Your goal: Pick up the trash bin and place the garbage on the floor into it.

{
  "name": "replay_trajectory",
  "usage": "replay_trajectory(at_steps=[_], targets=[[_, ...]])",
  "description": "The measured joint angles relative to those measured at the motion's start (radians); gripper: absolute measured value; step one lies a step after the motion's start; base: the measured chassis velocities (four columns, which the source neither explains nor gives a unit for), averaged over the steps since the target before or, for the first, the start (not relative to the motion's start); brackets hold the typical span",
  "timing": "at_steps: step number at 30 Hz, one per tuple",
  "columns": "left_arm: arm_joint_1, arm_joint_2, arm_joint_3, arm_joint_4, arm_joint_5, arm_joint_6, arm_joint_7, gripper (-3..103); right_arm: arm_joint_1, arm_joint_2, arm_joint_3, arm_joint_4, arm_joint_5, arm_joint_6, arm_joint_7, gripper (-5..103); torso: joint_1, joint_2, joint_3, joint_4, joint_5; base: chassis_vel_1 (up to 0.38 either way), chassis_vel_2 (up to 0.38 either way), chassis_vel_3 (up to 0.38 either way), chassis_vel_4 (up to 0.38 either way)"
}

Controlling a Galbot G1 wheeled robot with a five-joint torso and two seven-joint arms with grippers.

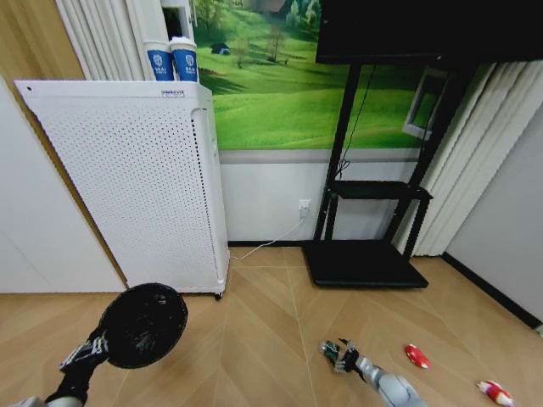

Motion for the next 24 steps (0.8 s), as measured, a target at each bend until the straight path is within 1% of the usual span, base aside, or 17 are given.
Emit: replay_trajectory(at_steps=[2, 4, 5, 7, 9, 10, 11, 13, 14, 15, 16, 17, 19, 20, 21, 22, 24], targets=[[-0.002, 0.0, 0.003, 0.002, 0.001, 0.002, -0.001, 7, -0.013, -0.009, 0.007, 0.012, -0.001, -0.003, -0.023, 68, 0.0, 0.0, 0.0, 0.0, -0.0005, 0.0, 0.0, 0.0, 0.0], [-0.002, 0.001, 0.005, 0.003, 0.002, 0.002, -0.002, 7, -0.018, -0.011, 0.008, 0.016, -0.001, -0.003, -0.029, 68, 0.0, 0.0, 0.0, -0.0001, -0.0004, 0.0, 0.0, 0.0, 0.0], [-0.004, 0.002, 0.008, 0.003, 0.003, 0.002, -0.002, 7, -0.027, -0.013, 0.012, 0.025, -0.001, -0.003, -0.036, 57, 0.0, 0.0, 0.0, -0.0001, -0.0002, 0.0, 0.0, 0.0, 0.0], [-0.005, 0.003, 0.011, 0.004, 0.003, 0.002, -0.003, 7, -0.034, -0.015, 0.016, 0.03, -0.001, -0.002, -0.04, 57, 0.0, 0.0, 0.0, 0.0, -0.0003, 0.0, 0.0, 0.0, 0.0], [-0.01, 0.011, 0.017, 0.005, -0.001, 0.006, -0.006, 7, -0.052, -0.02, 0.026, 0.05, 0.004, 0.0, -0.047, 47, 0.0, 0.0, 0.0, -0.0001, 0.0, 0.0, 0.0, 0.0, 0.0], [-0.01, 0.011, 0.017, 0.005, -0.001, 0.006, -0.006, 7, -0.052, -0.02, 0.026, 0.05, 0.004, 0.0, -0.047, 47, 0.0, 0.0, 0.0, -0.0001, 0.0, 0.0, 0.0, 0.0, 0.0], [-0.016, 0.021, 0.025, 0.009, -0.016, 0.012, -0.009, 7, -0.073, -0.025, 0.042, 0.085, 0.024, 0.0, -0.061, 37, 0.0, 0.0, 0.0, 0.0, 0.0004, 0.0, 0.0, 0.0, 0.0], [-0.023, 0.029, 0.034, 0.011, -0.035, 0.015, -0.008, 7, -0.093, -0.031, 0.054, 0.123, 0.051, -0.002, -0.068, 33, 0.0, 0.0, 0.0, 0.0001, 0.0002, 0.0, 0.0, 0.0, 0.0], [-0.032, 0.039, 0.046, 0.011, -0.068, 0.021, -0.004, 7, -0.116, -0.038, 0.067, 0.17, 0.092, -0.008, -0.072, 33, 0.0, 0.0, 0.0, 0.0001, 0.0, 0.0, 0.0, 0.0, 0.0], [-0.043, 0.055, 0.067, 0.008, -0.119, 0.032, 0.002, 7, -0.154, -0.052, 0.086, 0.256, 0.176, -0.026, -0.075, 30, 0.0, 0.0, 0.0, 0.0001, 0.0, 0.0, 0.0, 0.0, 0.0], [-0.043, 0.055, 0.067, 0.008, -0.119, 0.032, 0.002, 7, -0.154, -0.052, 0.086, 0.256, 0.176, -0.026, -0.075, 30, 0.0, 0.0, 0.0, 0.0001, 0.0, 0.0, 0.0, 0.0, 0.0], [-0.058, 0.076, 0.096, 0.005, -0.177, 0.044, 0.008, 7, -0.19, -0.064, 0.103, 0.343, 0.257, -0.044, -0.076, 27, 0.0, 0.0, 0.0, 0.0002, -0.0003, 0.0, 0.0, 0.0, 0.0], [-0.108, 0.133, 0.165, 0.021, -0.255, 0.057, 0.027, 7, -0.26, -0.088, 0.137, 0.503, 0.387, -0.078, -0.094, 22, 0.0, 0.0, 0.0, -0.0005, -0.0003, 0.0, 0.0, 0.0, 0.0], [-0.108, 0.133, 0.165, 0.021, -0.255, 0.057, 0.027, 7, -0.26, -0.088, 0.137, 0.503, 0.387, -0.078, -0.094, 22, 0.0, 0.0, 0.0, -0.0005, -0.0003, 0.0, 0.0, 0.0, 0.0], [-0.133, 0.161, 0.201, 0.041, -0.265, 0.058, 0.039, 7, -0.294, -0.099, 0.151, 0.599, 0.434, -0.094, -0.111, 22, 0.0, 0.0, 0.0, -0.0011, -0.0002, 0.0, 0.0, 0.0, 0.0], [-0.133, 0.161, 0.201, 0.041, -0.265, 0.058, 0.039, 7, -0.294, -0.099, 0.151, 0.599, 0.434, -0.094, -0.111, 22, 0.0, 0.0, 0.0, -0.0011, -0.0002, 0.0, 0.0, 0.0, 0.0], [-0.145, 0.182, 0.244, 0.066, -0.27, 0.056, 0.072, 7, -0.324, -0.118, 0.149, 0.75, 0.501, -0.121, -0.125, 22, 0.0, 0.0, 0.0, -0.0006, -0.0006, 0.0, 0.0, 0.0, 0.0]])
